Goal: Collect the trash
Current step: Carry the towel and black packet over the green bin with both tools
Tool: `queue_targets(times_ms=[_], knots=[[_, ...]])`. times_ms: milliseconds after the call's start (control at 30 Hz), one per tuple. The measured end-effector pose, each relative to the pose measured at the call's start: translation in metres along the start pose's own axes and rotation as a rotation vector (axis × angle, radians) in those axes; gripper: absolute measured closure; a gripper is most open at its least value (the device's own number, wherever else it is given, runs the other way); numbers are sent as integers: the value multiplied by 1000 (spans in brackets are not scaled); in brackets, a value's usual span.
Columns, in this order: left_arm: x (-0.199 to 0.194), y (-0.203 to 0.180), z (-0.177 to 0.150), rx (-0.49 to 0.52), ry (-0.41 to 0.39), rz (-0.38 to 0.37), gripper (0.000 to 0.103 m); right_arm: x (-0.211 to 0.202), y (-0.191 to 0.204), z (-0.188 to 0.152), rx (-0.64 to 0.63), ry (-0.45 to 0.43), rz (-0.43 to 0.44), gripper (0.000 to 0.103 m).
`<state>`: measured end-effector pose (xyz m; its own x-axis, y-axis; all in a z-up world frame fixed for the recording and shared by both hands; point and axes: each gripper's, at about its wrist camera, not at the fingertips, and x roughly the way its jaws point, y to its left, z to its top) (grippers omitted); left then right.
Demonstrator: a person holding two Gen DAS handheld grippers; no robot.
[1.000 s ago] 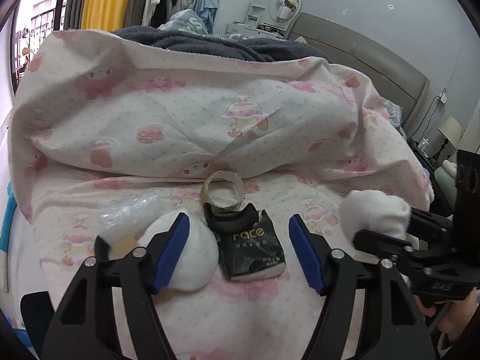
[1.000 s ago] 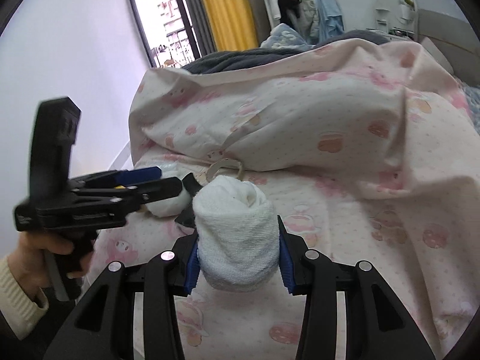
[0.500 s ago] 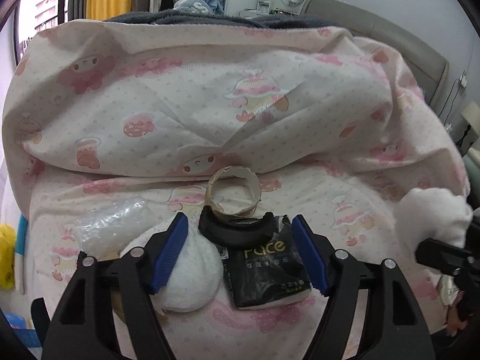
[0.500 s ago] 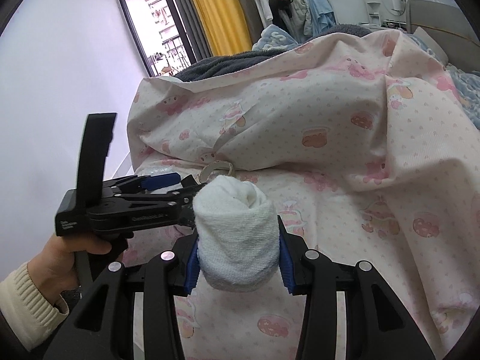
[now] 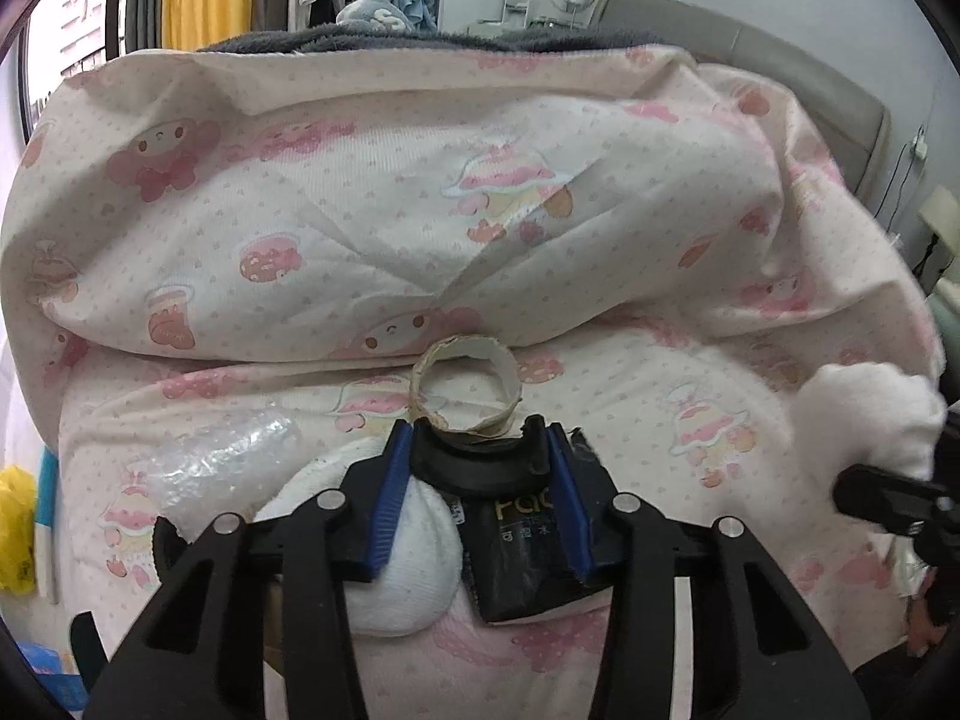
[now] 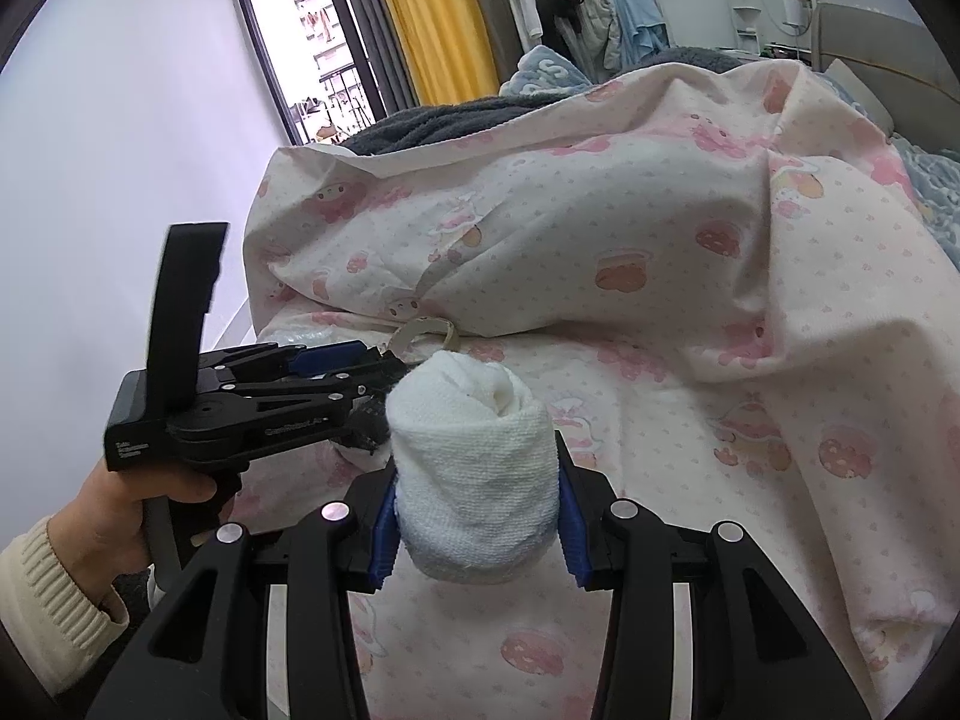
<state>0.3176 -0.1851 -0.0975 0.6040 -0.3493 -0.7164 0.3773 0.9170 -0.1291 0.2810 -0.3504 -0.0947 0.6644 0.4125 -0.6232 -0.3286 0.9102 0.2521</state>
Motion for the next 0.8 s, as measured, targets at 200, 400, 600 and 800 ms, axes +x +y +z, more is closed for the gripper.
queue_targets(times_ms=[200, 400, 600, 800], knots=[[-24, 10, 2, -30, -45, -54, 56, 6, 16, 7, -17, -8, 18, 59], [-52, 18, -1, -38, -72, -103, 56, 12, 31, 13, -25, -8, 37, 59], [-73, 26, -8, -31, -80, -107, 56, 20, 51, 21, -23, -18, 63, 59], [-92, 50, -21, -45, -75, -74, 56, 34, 77, 31, -36, -22, 92, 59]])
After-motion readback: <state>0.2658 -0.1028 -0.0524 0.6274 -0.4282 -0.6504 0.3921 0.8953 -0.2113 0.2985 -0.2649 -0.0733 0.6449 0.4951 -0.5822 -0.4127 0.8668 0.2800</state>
